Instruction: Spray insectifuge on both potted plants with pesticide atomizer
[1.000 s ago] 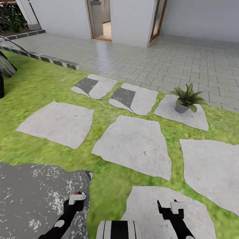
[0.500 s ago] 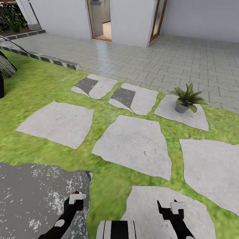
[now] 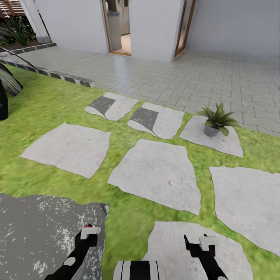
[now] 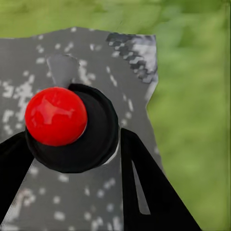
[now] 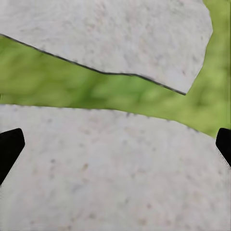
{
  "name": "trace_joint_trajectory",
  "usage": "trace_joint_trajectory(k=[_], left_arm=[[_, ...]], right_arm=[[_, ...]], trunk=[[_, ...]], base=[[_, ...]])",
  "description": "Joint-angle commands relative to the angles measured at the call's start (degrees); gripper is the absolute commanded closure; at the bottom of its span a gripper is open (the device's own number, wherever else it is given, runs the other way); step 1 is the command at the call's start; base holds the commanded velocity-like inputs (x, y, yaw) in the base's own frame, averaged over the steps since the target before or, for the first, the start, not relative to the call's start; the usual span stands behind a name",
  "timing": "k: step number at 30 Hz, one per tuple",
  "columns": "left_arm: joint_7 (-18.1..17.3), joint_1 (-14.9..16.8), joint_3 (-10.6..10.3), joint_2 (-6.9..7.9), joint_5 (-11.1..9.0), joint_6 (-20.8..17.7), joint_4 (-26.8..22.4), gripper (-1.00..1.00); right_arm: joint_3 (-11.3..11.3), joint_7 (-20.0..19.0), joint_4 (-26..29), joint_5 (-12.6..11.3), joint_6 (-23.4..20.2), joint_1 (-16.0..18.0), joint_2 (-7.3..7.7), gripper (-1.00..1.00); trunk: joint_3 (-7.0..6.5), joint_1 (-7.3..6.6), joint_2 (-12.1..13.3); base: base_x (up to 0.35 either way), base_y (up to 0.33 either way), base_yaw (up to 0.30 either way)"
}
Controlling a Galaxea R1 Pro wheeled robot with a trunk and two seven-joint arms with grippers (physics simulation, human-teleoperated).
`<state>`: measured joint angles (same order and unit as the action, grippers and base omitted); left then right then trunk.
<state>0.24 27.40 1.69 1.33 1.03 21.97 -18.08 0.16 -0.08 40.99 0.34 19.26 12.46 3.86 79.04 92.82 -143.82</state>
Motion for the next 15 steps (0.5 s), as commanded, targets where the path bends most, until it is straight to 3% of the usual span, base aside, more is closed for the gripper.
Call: trace_joint_trajectory(k=[1, 15], left_arm=[[0.0, 0.0, 0.2, -0.02, 0.1, 0.2, 0.1, 1.00], [0.0, 0.0, 0.2, -0.02, 0.1, -0.2, 0.1, 1.00]], right_arm=[[0.0, 0.0, 0.0, 0.1, 0.2, 0.0, 0.01, -1.00], [0.0, 0.0, 0.0, 0.0, 0.2, 0.0, 0.01, -1.00]], trunk=[[-0.20, -0.03, 0.0], [-3.30, -0.39, 0.2]], base=[[0.000, 0.000, 0.000], [0.000, 0.000, 0.000]])
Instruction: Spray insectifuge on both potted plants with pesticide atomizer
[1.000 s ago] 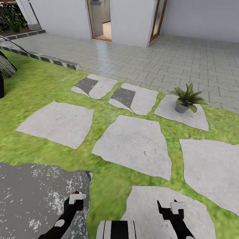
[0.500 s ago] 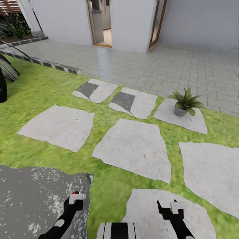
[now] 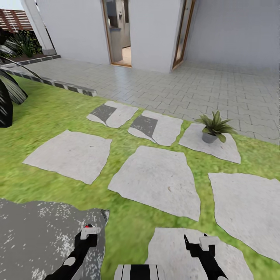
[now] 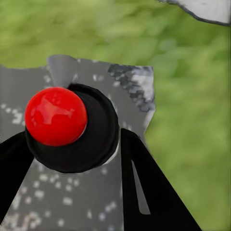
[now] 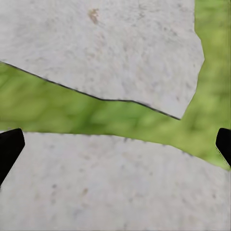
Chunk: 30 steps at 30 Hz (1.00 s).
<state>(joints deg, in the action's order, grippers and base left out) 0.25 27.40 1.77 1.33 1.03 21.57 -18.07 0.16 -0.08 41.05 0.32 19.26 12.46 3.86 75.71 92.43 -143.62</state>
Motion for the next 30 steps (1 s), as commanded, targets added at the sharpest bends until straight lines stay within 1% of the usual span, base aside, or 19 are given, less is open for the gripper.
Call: trace_joint_trajectory(k=[1, 10, 17, 18, 20, 23, 25, 28, 30], left_arm=[[0.0, 0.0, 0.2, -0.02, 0.1, 0.1, 0.1, 1.00], [0.0, 0.0, 0.2, -0.02, 0.1, -0.2, 0.1, 1.00], [-0.1, 0.0, 0.1, -0.31, 0.1, -0.3, 0.4, 1.00], [-0.2, 0.0, 0.1, -0.35, 0.1, -0.3, 0.5, 1.00], [-0.2, 0.0, 0.1, -0.39, 0.0, -0.3, 0.7, 1.00], [-0.2, -0.2, 0.0, -0.30, 0.1, -0.3, 0.8, 1.00], [-0.2, -0.3, 0.0, -0.25, 0.1, -0.3, 0.8, 1.00], [-0.2, -0.3, -0.1, -0.20, 0.4, -0.6, 0.7, 1.00], [-0.2, -0.3, -0.2, -0.11, 0.5, -1.3, 0.7, 1.00]], right_arm=[[0.0, 0.0, -0.1, 0.0, 0.2, 0.0, 0.01, -1.00], [0.0, -0.1, -0.6, 0.1, 0.2, 0.0, -0.01, -1.00], [-0.2, 0.1, -5.8, 0.0, 0.5, 0.0, 0.21, -1.00], [-0.2, 0.1, -6.3, 0.0, 0.6, 0.0, 0.39, -1.00], [-0.2, 0.2, -7.4, 0.0, 0.7, -0.1, 1.34, -1.00], [-0.2, 0.3, -9.3, -0.1, 0.9, -0.1, 2.25, -1.00], [-0.2, 0.3, -10.6, -0.1, 1.9, -0.1, 2.45, -1.00], [-0.2, 0.2, -13.2, 0.0, 6.0, -0.1, 2.61, -1.00], [-0.2, 0.2, -14.3, 0.0, 7.0, -0.1, 2.63, -1.00]], trunk=[[-0.19, -0.03, 0.0], [-2.22, -0.27, 0.1], [-4.27, -0.45, 0.2], [-4.58, -0.47, 0.2], [-5.20, -0.52, 0.3], [-6.12, -0.60, 0.3], [-6.74, -0.65, 0.3], [-7.67, -0.73, 0.4], [-8.24, -0.98, 0.8]], base=[[0.000, 0.000, 0.000], [0.000, 0.000, -0.005], [0.000, 0.000, -0.098], [0.000, 0.000, -0.118], [0.000, 0.000, -0.119], [0.000, 0.000, -0.120], [0.000, 0.000, -0.120], [0.000, 0.000, -0.120], [0.000, 0.000, -0.120]])
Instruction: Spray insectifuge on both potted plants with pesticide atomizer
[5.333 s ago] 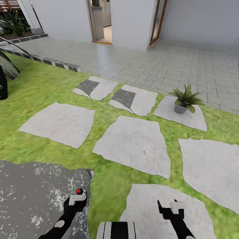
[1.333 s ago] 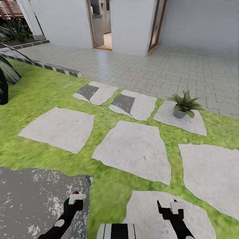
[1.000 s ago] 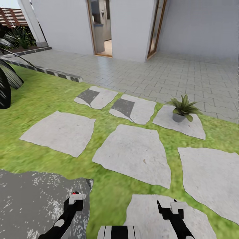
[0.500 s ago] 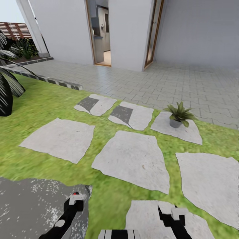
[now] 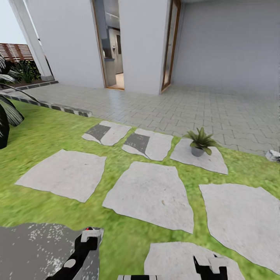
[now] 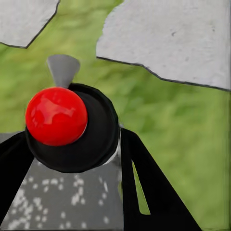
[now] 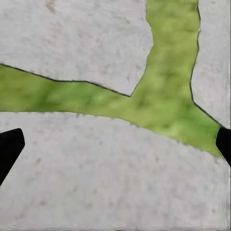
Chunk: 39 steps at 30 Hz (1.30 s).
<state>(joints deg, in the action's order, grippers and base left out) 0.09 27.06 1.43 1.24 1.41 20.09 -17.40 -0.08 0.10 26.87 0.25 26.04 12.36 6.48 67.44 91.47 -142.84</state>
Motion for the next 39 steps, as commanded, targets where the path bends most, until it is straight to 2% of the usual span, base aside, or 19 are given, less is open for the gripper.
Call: trace_joint_trajectory(k=[1, 6, 7, 10, 20, 32, 39], left_arm=[[0.0, 0.0, 0.1, 0.09, 0.2, -0.5, 0.0, 1.00], [0.1, -0.4, 0.2, 0.19, -0.1, -2.2, 0.3, 1.00], [0.3, -2.5, 0.4, 0.01, -0.3, -2.0, 0.8, 1.00], [0.3, -3.4, 0.4, -0.08, -0.4, -1.7, 1.1, 1.00], [0.3, -3.8, 0.4, 0.34, -0.4, -1.7, 1.1, 1.00], [0.2, -3.8, 0.4, 0.35, -0.4, -1.7, 1.0, 1.00], [0.2, -3.8, 0.4, 0.35, -0.4, -1.7, 1.0, 1.00]], right_arm=[[0.0, 0.0, -0.6, 0.0, 0.6, 0.0, 0.01, -1.00], [0.1, 0.0, -1.6, 0.0, 1.2, 0.0, 0.00, -1.00], [0.1, 0.0, -2.6, 0.0, 1.3, 0.0, -0.06, -1.00], [0.1, 0.1, -3.7, 0.0, 1.3, 0.0, -0.38, -1.00], [0.2, -0.2, -4.2, 0.0, 1.3, 0.0, -0.68, -1.00], [0.2, -0.2, -4.2, 0.0, 1.3, 0.0, -0.68, -1.00], [0.2, -0.2, -4.2, 0.0, 1.2, 0.0, -0.68, -1.00]], trunk=[[-0.24, -0.24, 0.4], [-1.57, -1.33, 2.4], [-1.81, -1.55, 2.8], [-2.43, -2.21, 4.0], [-4.45, -4.41, 8.0], [-5.14, -4.41, 8.0], [-5.54, -4.41, 8.0]], base=[[0.000, 0.000, -0.120], [0.000, 0.000, -0.120], [0.000, 0.000, -0.044], [0.000, 0.000, -0.018], [0.000, 0.000, -0.078], [0.005, 0.000, -0.200], [0.168, -0.088, -0.201]])
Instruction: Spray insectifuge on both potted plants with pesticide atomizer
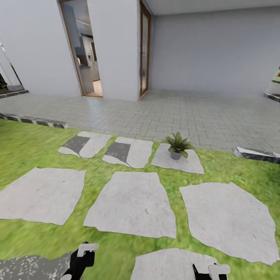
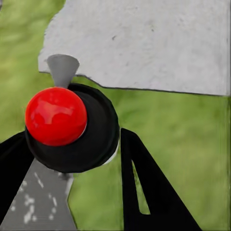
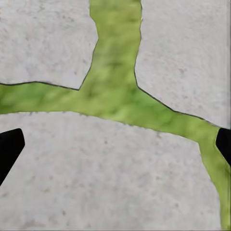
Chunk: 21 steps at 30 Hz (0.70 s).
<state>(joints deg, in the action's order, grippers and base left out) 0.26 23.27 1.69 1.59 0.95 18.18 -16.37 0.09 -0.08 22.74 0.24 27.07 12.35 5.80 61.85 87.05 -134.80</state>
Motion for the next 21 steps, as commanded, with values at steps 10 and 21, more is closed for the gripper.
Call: trace_joint_trajectory(k=[10, 21], left_arm=[[0.1, 0.0, 0.2, -0.01, 0.2, 0.1, 0.0, 1.00], [0.1, 0.0, 0.2, -0.01, 0.2, 0.1, 0.0, 1.00]], right_arm=[[0.0, 0.0, 0.0, -0.1, 0.2, 0.0, 0.00, -1.00], [0.1, -0.1, 0.0, 0.0, 0.2, 0.0, 0.00, -1.00]], trunk=[[-0.39, 0.01, 0.0], [-0.41, 0.01, 0.0]], base=[[0.234, -0.166, -0.161], [0.237, -0.169, -0.010]])
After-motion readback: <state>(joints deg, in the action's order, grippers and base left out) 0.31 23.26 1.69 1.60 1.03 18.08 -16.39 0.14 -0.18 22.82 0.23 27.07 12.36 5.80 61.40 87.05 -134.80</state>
